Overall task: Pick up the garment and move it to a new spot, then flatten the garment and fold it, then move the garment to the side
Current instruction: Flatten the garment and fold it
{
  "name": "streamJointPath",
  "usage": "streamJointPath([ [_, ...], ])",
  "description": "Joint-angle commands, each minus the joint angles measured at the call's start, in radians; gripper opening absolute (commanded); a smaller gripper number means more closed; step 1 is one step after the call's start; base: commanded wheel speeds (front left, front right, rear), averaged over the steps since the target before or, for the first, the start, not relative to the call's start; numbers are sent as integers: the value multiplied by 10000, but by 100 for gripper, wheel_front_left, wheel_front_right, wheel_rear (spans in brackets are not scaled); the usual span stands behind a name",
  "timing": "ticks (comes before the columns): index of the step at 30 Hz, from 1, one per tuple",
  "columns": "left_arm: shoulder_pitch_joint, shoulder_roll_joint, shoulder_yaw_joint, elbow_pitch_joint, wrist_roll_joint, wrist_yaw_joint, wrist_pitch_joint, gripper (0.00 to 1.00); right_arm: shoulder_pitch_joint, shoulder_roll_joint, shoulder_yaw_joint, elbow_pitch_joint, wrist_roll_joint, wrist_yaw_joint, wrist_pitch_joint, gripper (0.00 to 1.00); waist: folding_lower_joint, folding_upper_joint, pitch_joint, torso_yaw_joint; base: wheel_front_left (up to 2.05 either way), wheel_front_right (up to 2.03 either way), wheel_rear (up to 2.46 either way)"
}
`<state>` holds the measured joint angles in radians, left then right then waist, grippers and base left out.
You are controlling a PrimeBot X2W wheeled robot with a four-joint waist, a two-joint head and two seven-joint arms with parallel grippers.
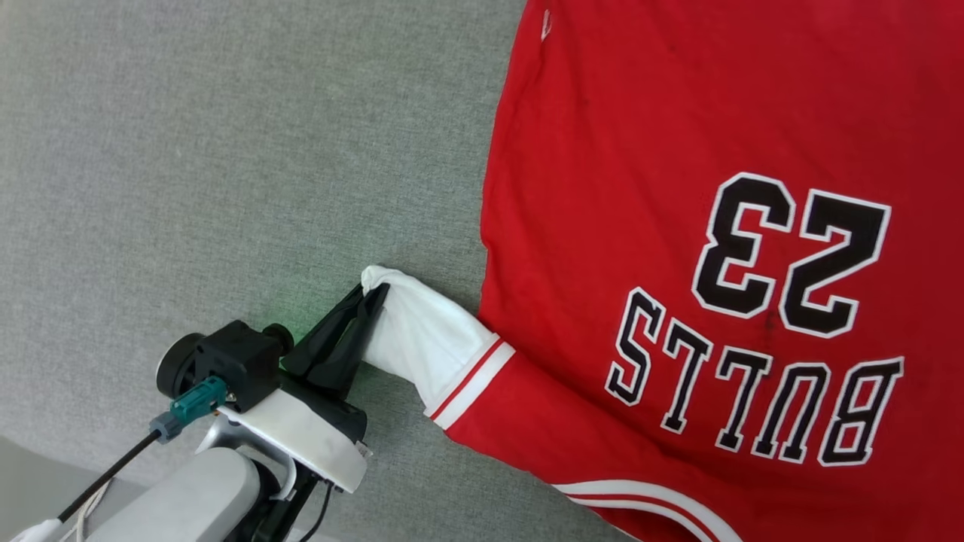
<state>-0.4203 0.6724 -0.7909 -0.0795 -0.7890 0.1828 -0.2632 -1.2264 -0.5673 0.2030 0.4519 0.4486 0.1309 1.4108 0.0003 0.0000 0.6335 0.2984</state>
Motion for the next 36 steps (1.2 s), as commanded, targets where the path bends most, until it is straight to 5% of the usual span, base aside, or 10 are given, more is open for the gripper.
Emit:
streamJointPath([
  [1, -100, -125, 62, 60, 72, -35, -20, 0, 342, 108, -72, 47, -180, -4, 64, 100, -3, 0, 200, 162, 0, 0, 0],
  [8, 47, -172, 289, 75, 284, -93, -18, 0, 1648, 435, -324, 147, -601, -4, 177, 100, -3, 0, 285, 140, 0, 0, 0],
  [10, 76, -151, 352, 56, 303, -88, -18, 0, 1703, 434, -348, 6, -699, -4, 140, 0, -3, 0, 246, 103, 0, 0, 0],
  [20, 720, 113, 458, 101, 204, 231, -15, 0, 1386, 449, -404, -367, -462, -4, -757, 0, -3, 0, -1116, -556, 0, 0, 0],
  [27, 1486, 625, 391, -315, 174, 759, 273, 0, 2705, -738, 1029, -1182, 791, -4, -732, 0, -3, 0, -2385, -1266, 0, 0, 0],
  [36, 2292, 989, 328, -805, -87, 1304, 607, 0, 5648, -2775, 1288, -3340, 3184, -4, -1086, 0, -3, 0, -3564, -1965, 0, 0, 0],
])
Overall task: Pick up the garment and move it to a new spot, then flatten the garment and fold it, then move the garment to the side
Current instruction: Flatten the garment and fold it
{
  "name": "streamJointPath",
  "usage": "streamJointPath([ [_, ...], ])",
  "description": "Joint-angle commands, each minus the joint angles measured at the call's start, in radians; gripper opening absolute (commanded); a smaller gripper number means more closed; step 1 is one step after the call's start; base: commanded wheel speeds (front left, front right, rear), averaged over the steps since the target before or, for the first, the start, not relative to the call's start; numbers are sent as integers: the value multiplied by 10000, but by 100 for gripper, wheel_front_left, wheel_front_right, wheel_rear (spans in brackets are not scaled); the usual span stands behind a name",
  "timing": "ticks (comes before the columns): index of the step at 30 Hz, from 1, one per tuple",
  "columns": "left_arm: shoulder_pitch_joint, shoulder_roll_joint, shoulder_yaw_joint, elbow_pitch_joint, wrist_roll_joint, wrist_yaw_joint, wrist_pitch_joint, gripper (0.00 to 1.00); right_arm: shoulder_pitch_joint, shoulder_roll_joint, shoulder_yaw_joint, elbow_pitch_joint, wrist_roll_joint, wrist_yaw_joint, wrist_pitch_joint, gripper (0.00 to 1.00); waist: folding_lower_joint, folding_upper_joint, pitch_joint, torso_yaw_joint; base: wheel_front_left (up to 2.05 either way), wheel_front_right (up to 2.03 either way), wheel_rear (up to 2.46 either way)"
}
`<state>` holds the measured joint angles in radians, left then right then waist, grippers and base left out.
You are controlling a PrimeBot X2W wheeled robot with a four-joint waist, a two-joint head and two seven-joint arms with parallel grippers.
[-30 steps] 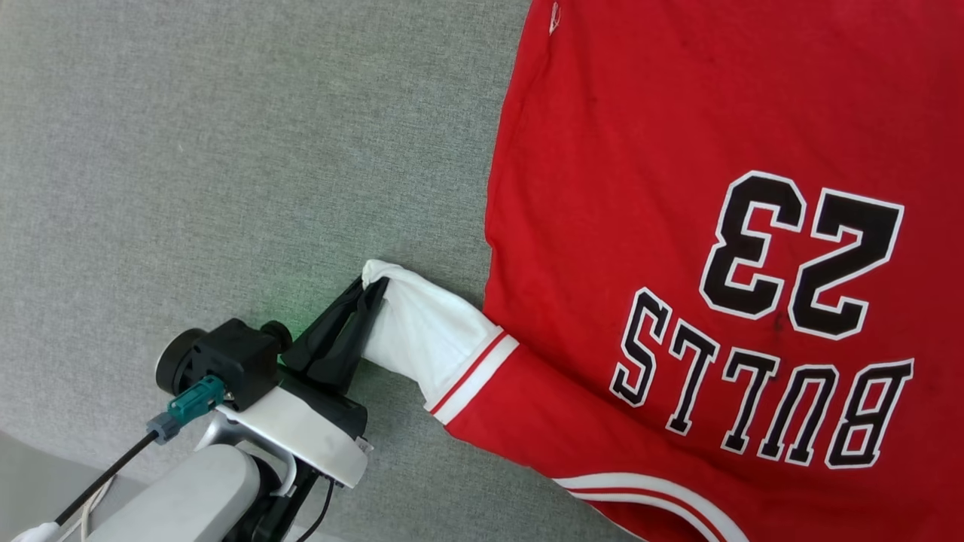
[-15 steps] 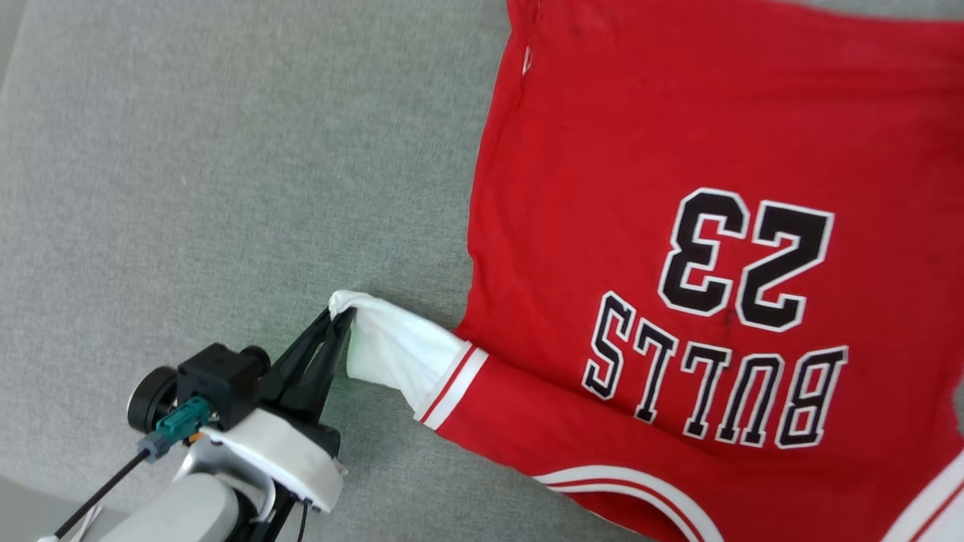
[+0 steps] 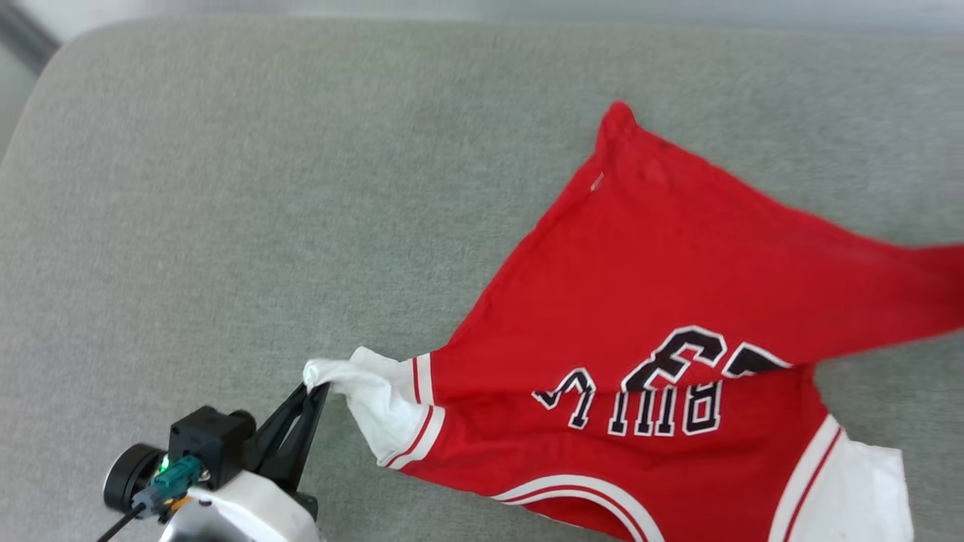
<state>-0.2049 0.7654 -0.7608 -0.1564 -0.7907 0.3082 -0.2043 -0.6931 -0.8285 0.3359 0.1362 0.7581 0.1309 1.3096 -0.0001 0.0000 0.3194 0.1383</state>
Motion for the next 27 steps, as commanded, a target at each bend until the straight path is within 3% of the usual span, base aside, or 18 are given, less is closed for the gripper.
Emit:
streamJointPath([
  [1, 228, 92, 37, -83, -98, 111, 31, 0, 759, -387, -113, -430, 300, -6, -140, 0, 1, 0, -531, -428, 0, 0, 0],
  [6, 693, 327, 77, -232, -248, 330, 42, 0, 3168, -950, -871, -1257, 1035, -6, -749, 0, 1, 0, -983, -701, 0, 0, 0],
  [10, 850, 397, 18, -321, -286, 396, 86, 0, 5306, -909, -1667, -1469, 1183, -6, -1407, 0, 1, 0, -1166, -801, 0, 0, 0],
  [17, 781, 502, -52, -417, -215, 331, 210, 0, 8508, -147, -2823, -1327, 968, -6, -2341, 0, 1, 0, -1052, -852, 0, 0, 0],
  [23, 610, 448, -107, -344, -194, 294, 276, 0, 9408, 620, -3103, -1267, 572, -6, -2901, 0, 1, 0, -926, -898, 0, 0, 0],
  [25, 583, 421, -110, -311, -198, 303, 282, 0, 9371, 780, -3182, -1392, 441, -6, -3081, 100, 1, 0, -934, -952, 0, 0, 0],
  [27, 605, 403, -135, -277, -221, 323, 291, 0, 9041, 701, -3401, -1705, 286, -4, -3238, 100, 1, 0, -986, -1014, 0, 0, 0],
])
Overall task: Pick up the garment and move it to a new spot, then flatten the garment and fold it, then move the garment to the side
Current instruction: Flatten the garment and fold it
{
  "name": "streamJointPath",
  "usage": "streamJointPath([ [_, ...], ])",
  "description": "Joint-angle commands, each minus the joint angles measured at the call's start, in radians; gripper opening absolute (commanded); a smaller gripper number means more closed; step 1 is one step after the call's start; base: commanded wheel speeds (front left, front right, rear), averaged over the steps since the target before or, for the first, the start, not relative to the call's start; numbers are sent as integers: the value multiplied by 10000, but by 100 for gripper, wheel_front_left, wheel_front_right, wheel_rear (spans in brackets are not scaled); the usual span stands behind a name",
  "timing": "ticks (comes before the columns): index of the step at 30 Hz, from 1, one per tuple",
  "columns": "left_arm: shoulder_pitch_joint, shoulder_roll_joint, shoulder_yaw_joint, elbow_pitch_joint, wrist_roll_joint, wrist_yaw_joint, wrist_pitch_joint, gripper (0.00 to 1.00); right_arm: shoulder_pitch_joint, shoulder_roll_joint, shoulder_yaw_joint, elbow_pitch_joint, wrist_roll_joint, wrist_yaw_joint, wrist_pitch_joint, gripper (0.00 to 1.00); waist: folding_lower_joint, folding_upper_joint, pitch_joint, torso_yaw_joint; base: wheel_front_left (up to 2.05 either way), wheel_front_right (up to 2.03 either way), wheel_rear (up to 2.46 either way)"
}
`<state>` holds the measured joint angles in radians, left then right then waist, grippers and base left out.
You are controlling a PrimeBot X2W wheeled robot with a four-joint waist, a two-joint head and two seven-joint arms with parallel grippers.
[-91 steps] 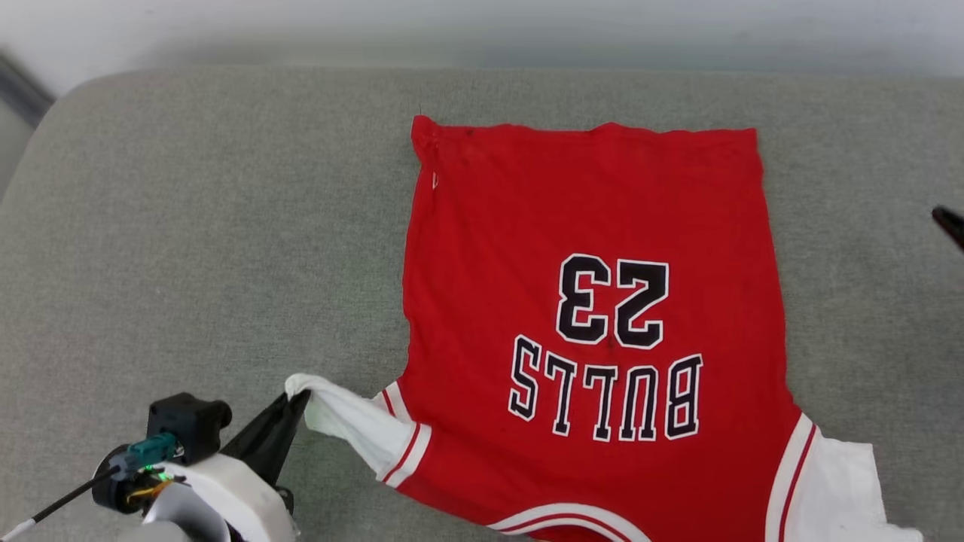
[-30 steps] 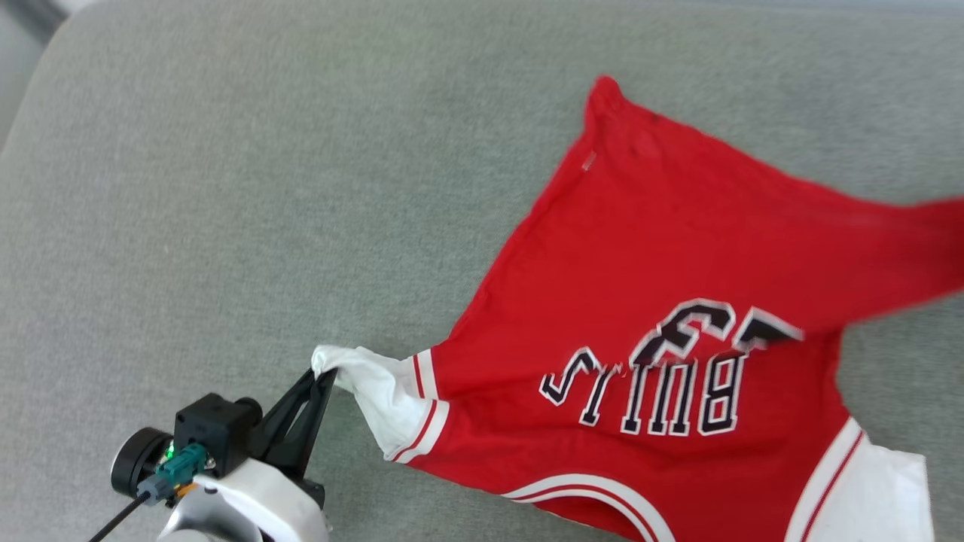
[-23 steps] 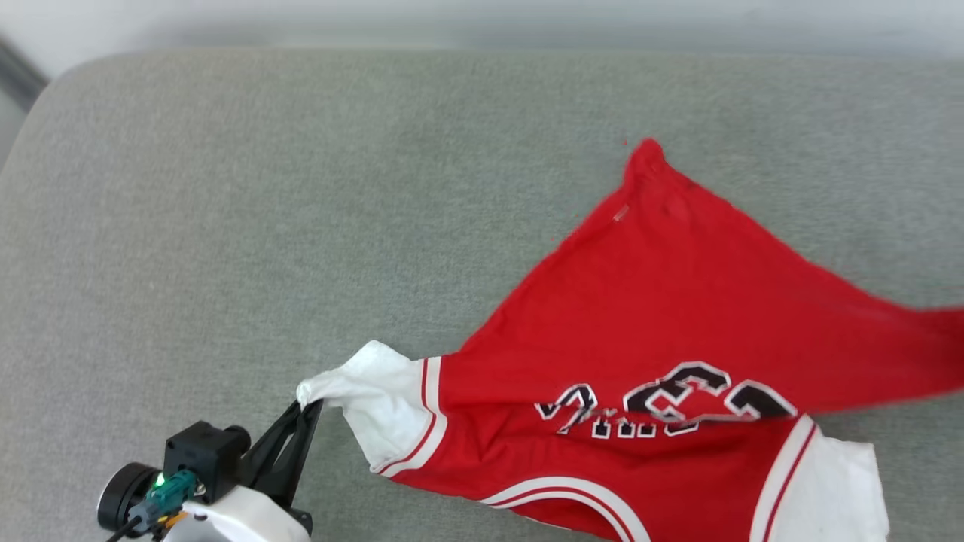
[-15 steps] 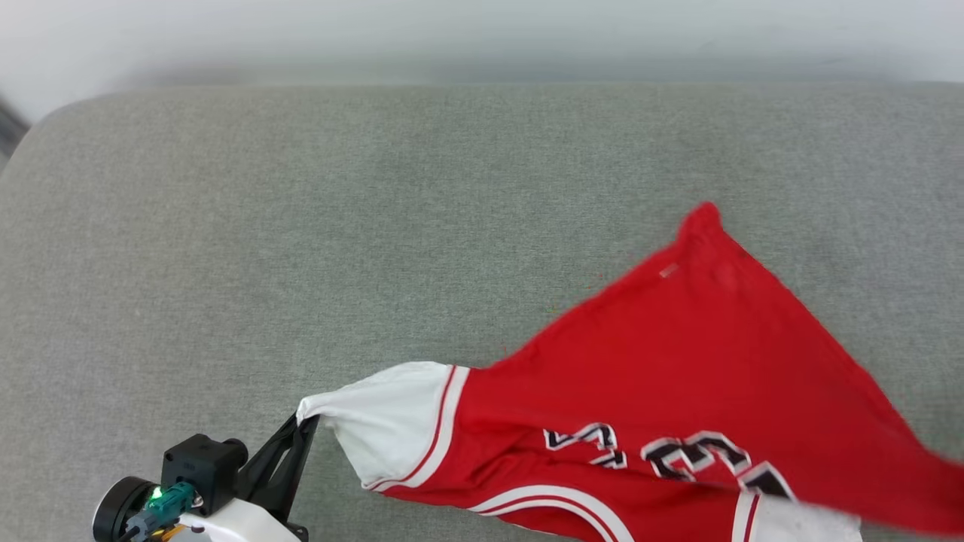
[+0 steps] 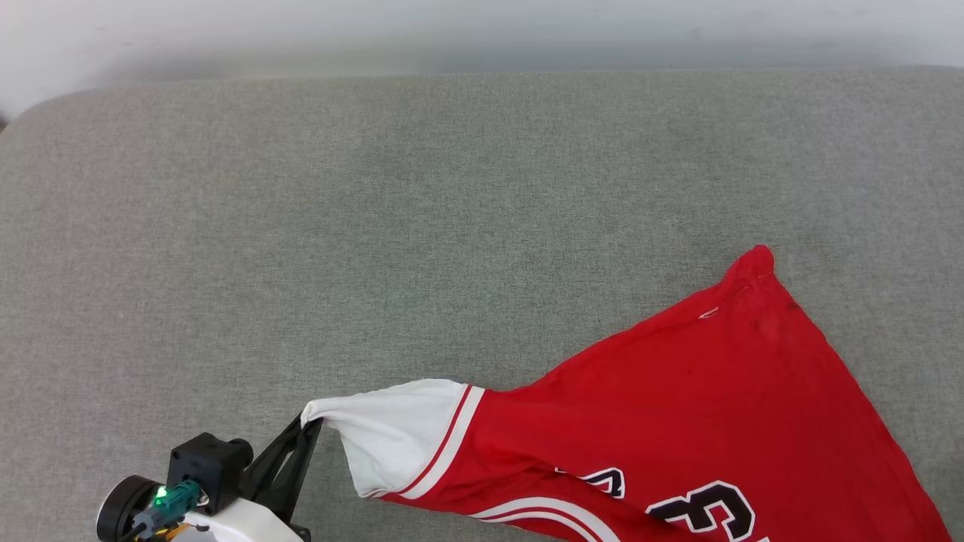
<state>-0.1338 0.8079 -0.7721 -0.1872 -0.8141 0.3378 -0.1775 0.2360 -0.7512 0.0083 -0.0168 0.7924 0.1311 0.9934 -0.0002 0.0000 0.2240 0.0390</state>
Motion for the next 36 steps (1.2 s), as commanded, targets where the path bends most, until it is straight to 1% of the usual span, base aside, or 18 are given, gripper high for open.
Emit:
streamJointPath([
  [1, -108, -25, -29, 38, 12, 26, 32, 0, -367, -112, -236, -314, -63, -6, -116, 100, 2, 0, -50, -26, 0, 0, 0],
  [7, -190, -52, -60, -21, 103, 20, 24, 0, -1412, -574, -965, -1455, 6, -6, -142, 100, 2, 0, -7, 108, 0, 0, 0],
  [9, -207, -53, -71, -45, 125, 25, 31, 0, -1621, -694, -1023, -1636, -38, -6, -89, 100, 2, 0, 42, 147, 0, 0, 0],
  [12, -366, -76, -100, -109, 216, 16, 53, 0, -2444, -1033, -1060, -1975, -104, -6, 154, 100, 2, 0, 232, 296, 0, 0, 0],
  [16, -586, -144, -124, -179, 353, -31, 77, 0, -3802, -1576, -440, -2191, -347, -6, 674, 100, 2, 0, 600, 534, 0, 0, 0],
  [20, -901, -254, -161, -197, 500, -115, 100, 0, -5475, -1758, 606, -1913, -636, -7, 1319, 100, 2, 0, 1019, 807, 0, 0, 0],
  [27, -1382, -515, -202, -147, 693, -277, 38, 0, -7995, -1121, 2630, -839, -1338, -7, 2148, 100, 2, 0, 1756, 1217, 0, 0, 0],
  [32, -1662, -636, -177, -73, 764, -373, -44, 0, -9080, -543, 3711, 293, -1729, -6, 1944, 100, 2, 0, 2254, 1421, 0, 0, 0],
  [36, -1863, -727, -173, 16, 808, -472, -88, 0, -9497, -289, 4519, 1035, -1810, -6, 1705, 100, 2, 0, 2523, 1511, 0, 0, 0],
])
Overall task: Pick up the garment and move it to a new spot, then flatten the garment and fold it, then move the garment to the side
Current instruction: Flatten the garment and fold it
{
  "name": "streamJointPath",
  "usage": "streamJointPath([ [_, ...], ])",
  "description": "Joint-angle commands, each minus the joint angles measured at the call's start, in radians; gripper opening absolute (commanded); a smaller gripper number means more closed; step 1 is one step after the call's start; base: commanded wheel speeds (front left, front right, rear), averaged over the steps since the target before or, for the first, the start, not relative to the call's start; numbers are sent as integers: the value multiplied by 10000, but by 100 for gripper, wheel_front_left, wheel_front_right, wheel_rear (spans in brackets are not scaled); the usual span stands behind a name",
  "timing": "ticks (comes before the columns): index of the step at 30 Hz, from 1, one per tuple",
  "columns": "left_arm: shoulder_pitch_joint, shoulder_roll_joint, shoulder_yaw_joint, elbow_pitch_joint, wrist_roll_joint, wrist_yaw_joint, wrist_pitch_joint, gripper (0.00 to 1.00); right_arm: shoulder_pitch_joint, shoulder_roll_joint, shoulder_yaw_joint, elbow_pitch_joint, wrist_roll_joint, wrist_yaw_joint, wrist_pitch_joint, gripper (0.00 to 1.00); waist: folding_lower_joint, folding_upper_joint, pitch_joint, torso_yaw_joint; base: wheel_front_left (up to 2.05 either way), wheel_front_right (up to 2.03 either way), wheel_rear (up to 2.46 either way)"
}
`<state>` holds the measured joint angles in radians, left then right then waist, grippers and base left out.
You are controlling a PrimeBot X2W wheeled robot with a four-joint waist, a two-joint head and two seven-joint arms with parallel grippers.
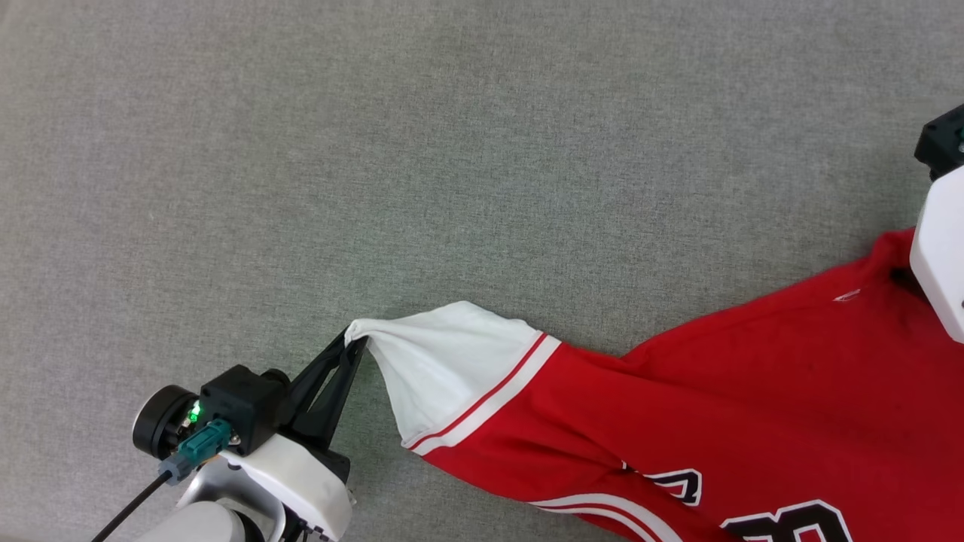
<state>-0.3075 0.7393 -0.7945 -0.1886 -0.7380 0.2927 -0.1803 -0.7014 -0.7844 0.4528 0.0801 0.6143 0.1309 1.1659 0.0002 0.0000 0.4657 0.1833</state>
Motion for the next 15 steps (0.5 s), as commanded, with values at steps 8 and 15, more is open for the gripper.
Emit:
streamJointPath([
  [8, -186, -105, 75, 273, -36, -87, -134, 0, 191, 178, 1619, 1216, 396, -2, -542, 0, -2, 0, 64, -71, 0, 0, 0],
  [15, 120, 15, 113, 642, -162, -168, -249, 0, -436, 201, 1525, 1308, 693, -6, -1935, 0, -2, 0, -945, -432, 0, 0, 0],
])
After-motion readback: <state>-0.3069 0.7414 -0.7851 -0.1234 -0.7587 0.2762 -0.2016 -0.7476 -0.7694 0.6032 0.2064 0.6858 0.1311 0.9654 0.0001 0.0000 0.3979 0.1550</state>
